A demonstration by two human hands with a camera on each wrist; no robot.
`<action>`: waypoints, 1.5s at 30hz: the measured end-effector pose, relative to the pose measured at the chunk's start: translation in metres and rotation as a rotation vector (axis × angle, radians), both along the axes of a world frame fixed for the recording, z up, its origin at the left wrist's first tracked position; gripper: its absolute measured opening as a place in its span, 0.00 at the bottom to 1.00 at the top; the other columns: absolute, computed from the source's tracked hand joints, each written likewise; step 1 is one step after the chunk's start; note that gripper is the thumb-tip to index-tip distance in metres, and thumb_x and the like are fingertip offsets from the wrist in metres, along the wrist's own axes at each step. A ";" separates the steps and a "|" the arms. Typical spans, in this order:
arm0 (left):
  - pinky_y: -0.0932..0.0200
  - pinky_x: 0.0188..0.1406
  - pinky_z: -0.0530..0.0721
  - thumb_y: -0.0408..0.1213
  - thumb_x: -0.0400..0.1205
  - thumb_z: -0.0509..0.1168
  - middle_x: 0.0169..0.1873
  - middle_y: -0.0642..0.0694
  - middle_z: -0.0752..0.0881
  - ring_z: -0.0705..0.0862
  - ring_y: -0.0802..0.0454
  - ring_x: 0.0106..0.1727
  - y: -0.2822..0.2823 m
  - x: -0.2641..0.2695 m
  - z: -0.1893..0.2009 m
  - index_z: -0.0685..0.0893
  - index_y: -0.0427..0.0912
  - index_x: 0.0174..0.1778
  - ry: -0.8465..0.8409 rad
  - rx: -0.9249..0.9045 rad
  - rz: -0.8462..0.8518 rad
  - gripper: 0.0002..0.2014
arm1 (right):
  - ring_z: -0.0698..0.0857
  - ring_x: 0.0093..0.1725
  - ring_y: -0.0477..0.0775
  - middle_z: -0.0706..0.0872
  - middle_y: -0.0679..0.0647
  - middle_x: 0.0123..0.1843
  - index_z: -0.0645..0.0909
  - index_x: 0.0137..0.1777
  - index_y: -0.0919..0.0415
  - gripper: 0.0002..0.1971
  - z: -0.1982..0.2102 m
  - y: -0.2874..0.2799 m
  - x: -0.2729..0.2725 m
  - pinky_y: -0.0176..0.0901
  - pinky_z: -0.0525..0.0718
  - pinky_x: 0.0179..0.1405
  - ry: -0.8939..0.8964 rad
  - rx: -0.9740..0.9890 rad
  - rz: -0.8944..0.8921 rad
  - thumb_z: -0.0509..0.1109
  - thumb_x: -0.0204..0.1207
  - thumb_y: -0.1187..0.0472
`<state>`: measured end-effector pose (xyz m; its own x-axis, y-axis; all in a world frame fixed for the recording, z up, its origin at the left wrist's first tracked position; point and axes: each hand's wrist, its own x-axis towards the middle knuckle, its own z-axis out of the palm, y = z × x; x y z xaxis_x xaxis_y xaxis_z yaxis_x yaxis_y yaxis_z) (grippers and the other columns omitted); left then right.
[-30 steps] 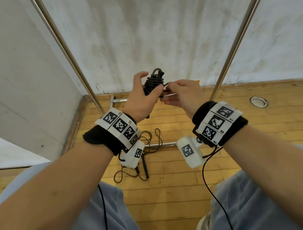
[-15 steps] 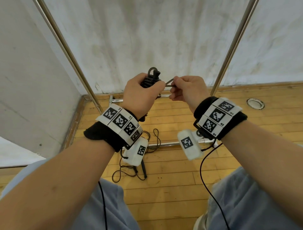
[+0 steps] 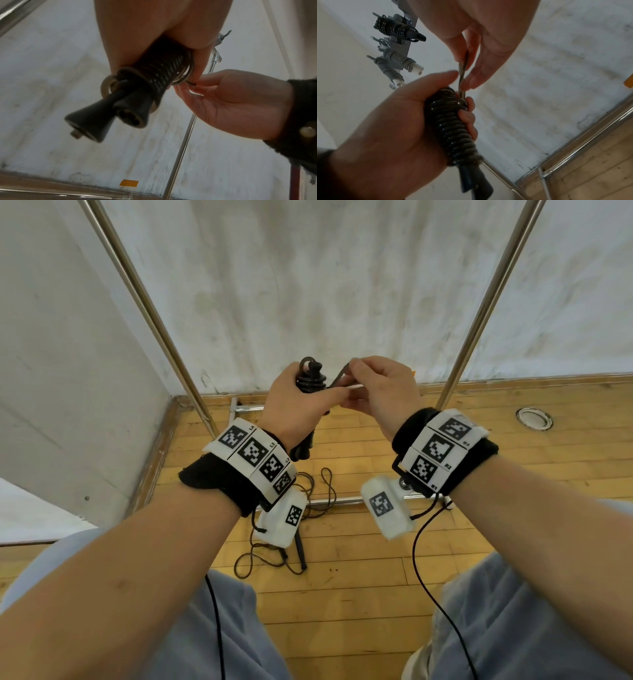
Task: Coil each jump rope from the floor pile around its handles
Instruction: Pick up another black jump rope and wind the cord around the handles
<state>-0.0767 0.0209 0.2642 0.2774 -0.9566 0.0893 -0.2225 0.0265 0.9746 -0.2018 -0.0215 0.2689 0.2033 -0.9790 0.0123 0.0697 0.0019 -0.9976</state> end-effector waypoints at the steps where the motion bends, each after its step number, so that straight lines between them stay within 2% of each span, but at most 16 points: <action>1: 0.67 0.32 0.81 0.39 0.70 0.77 0.36 0.54 0.81 0.81 0.67 0.28 -0.001 0.001 0.002 0.77 0.50 0.43 0.009 -0.006 0.022 0.14 | 0.87 0.32 0.54 0.86 0.56 0.36 0.83 0.45 0.64 0.08 0.003 0.001 0.001 0.43 0.87 0.36 -0.033 0.008 0.010 0.64 0.81 0.63; 5: 0.57 0.33 0.81 0.40 0.65 0.69 0.29 0.51 0.81 0.79 0.55 0.27 0.000 0.001 0.008 0.78 0.47 0.41 0.063 0.006 0.044 0.11 | 0.87 0.35 0.53 0.86 0.58 0.38 0.83 0.44 0.65 0.04 0.008 0.008 0.001 0.45 0.88 0.43 -0.087 0.001 0.079 0.67 0.79 0.67; 9: 0.50 0.40 0.84 0.41 0.66 0.70 0.36 0.49 0.81 0.83 0.48 0.37 0.001 0.004 0.011 0.75 0.50 0.43 0.068 -0.024 0.058 0.13 | 0.87 0.40 0.53 0.87 0.57 0.38 0.84 0.43 0.63 0.05 0.013 0.015 0.001 0.48 0.88 0.51 -0.044 -0.063 0.123 0.68 0.77 0.69; 13: 0.47 0.43 0.86 0.39 0.71 0.71 0.39 0.48 0.82 0.87 0.39 0.42 0.002 0.011 0.016 0.76 0.51 0.44 0.062 -0.058 0.046 0.11 | 0.87 0.32 0.50 0.87 0.57 0.34 0.84 0.43 0.66 0.06 0.019 0.014 -0.002 0.43 0.89 0.42 0.071 -0.117 0.099 0.67 0.79 0.67; 15: 0.47 0.43 0.86 0.39 0.70 0.71 0.36 0.49 0.83 0.87 0.41 0.42 0.004 0.013 0.019 0.80 0.49 0.40 0.035 -0.050 0.029 0.08 | 0.86 0.29 0.49 0.86 0.56 0.32 0.83 0.43 0.67 0.07 0.019 0.014 -0.003 0.41 0.88 0.37 0.080 -0.092 0.104 0.67 0.80 0.65; 18: 0.57 0.41 0.85 0.33 0.70 0.71 0.36 0.48 0.85 0.86 0.52 0.39 0.005 0.015 0.019 0.83 0.45 0.39 0.025 -0.041 -0.002 0.05 | 0.87 0.31 0.51 0.87 0.58 0.36 0.84 0.44 0.66 0.07 0.020 0.015 -0.005 0.41 0.89 0.38 0.084 -0.093 0.078 0.67 0.80 0.64; 20: 0.62 0.42 0.85 0.29 0.71 0.70 0.37 0.49 0.86 0.85 0.59 0.37 0.005 0.015 0.020 0.83 0.45 0.42 -0.015 -0.033 -0.006 0.08 | 0.87 0.32 0.51 0.88 0.58 0.38 0.85 0.44 0.65 0.06 0.023 0.016 -0.007 0.41 0.88 0.39 0.066 -0.099 0.062 0.68 0.79 0.65; 22: 0.60 0.44 0.86 0.28 0.72 0.70 0.37 0.49 0.86 0.86 0.57 0.37 0.006 0.014 0.023 0.81 0.47 0.48 -0.019 -0.059 -0.024 0.13 | 0.88 0.32 0.50 0.88 0.57 0.37 0.85 0.43 0.64 0.05 0.027 0.016 -0.007 0.41 0.89 0.40 0.043 -0.106 0.070 0.69 0.78 0.66; 27: 0.42 0.47 0.88 0.47 0.72 0.75 0.41 0.32 0.86 0.88 0.36 0.42 0.010 0.007 0.036 0.78 0.51 0.49 -0.032 -0.197 -0.002 0.15 | 0.88 0.35 0.50 0.89 0.55 0.33 0.85 0.47 0.65 0.04 0.043 0.016 -0.011 0.39 0.87 0.40 -0.025 -0.163 0.072 0.70 0.76 0.70; 30: 0.44 0.47 0.88 0.41 0.74 0.75 0.40 0.36 0.88 0.88 0.42 0.41 0.009 0.007 0.046 0.81 0.50 0.51 -0.079 -0.228 0.010 0.12 | 0.88 0.35 0.50 0.88 0.56 0.35 0.84 0.49 0.66 0.06 0.056 0.016 -0.014 0.39 0.87 0.42 -0.039 -0.184 0.089 0.69 0.75 0.73; 35: 0.67 0.42 0.83 0.40 0.72 0.76 0.37 0.48 0.90 0.87 0.59 0.38 0.009 0.007 0.076 0.81 0.47 0.57 -0.132 -0.301 0.009 0.18 | 0.86 0.30 0.51 0.88 0.59 0.34 0.78 0.47 0.66 0.06 0.089 0.017 -0.015 0.39 0.87 0.36 -0.039 -0.241 0.007 0.70 0.74 0.72; 37: 0.64 0.45 0.83 0.40 0.74 0.75 0.37 0.50 0.89 0.86 0.62 0.39 0.011 0.003 0.093 0.83 0.48 0.55 -0.184 -0.318 0.002 0.15 | 0.85 0.29 0.51 0.88 0.58 0.33 0.78 0.43 0.62 0.05 0.106 0.019 -0.015 0.39 0.87 0.35 -0.014 -0.307 -0.018 0.71 0.74 0.70; 40: 0.50 0.51 0.85 0.40 0.78 0.71 0.36 0.53 0.87 0.86 0.57 0.42 0.014 -0.003 0.120 0.88 0.46 0.45 -0.273 -0.331 -0.057 0.03 | 0.84 0.27 0.49 0.88 0.57 0.32 0.82 0.40 0.60 0.04 0.134 0.023 -0.017 0.39 0.87 0.35 0.021 -0.394 -0.034 0.72 0.73 0.69; 41: 0.48 0.51 0.85 0.40 0.80 0.70 0.35 0.53 0.87 0.87 0.54 0.43 0.015 -0.006 0.130 0.89 0.46 0.42 -0.276 -0.340 -0.078 0.04 | 0.83 0.26 0.48 0.87 0.57 0.31 0.83 0.40 0.60 0.04 0.144 0.025 -0.018 0.40 0.87 0.35 0.029 -0.420 -0.043 0.72 0.73 0.69; 43: 0.52 0.47 0.84 0.42 0.80 0.69 0.35 0.51 0.87 0.87 0.53 0.42 0.017 -0.010 0.149 0.89 0.44 0.39 -0.282 -0.381 -0.078 0.08 | 0.82 0.25 0.47 0.86 0.56 0.31 0.84 0.42 0.61 0.03 0.163 0.028 -0.019 0.40 0.86 0.35 0.023 -0.467 -0.064 0.72 0.73 0.69; 45: 0.60 0.43 0.80 0.43 0.80 0.69 0.33 0.53 0.86 0.84 0.59 0.39 0.019 -0.014 0.168 0.89 0.45 0.37 -0.305 -0.430 -0.026 0.08 | 0.82 0.26 0.46 0.85 0.54 0.31 0.84 0.46 0.63 0.04 0.180 0.030 -0.021 0.38 0.86 0.35 0.009 -0.515 -0.082 0.71 0.74 0.69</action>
<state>-0.0912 0.0398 0.4323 0.1542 -0.8217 0.5486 -0.4882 0.4194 0.7654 -0.2228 0.0089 0.4489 0.1288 -0.8591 0.4953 0.0406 -0.4944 -0.8683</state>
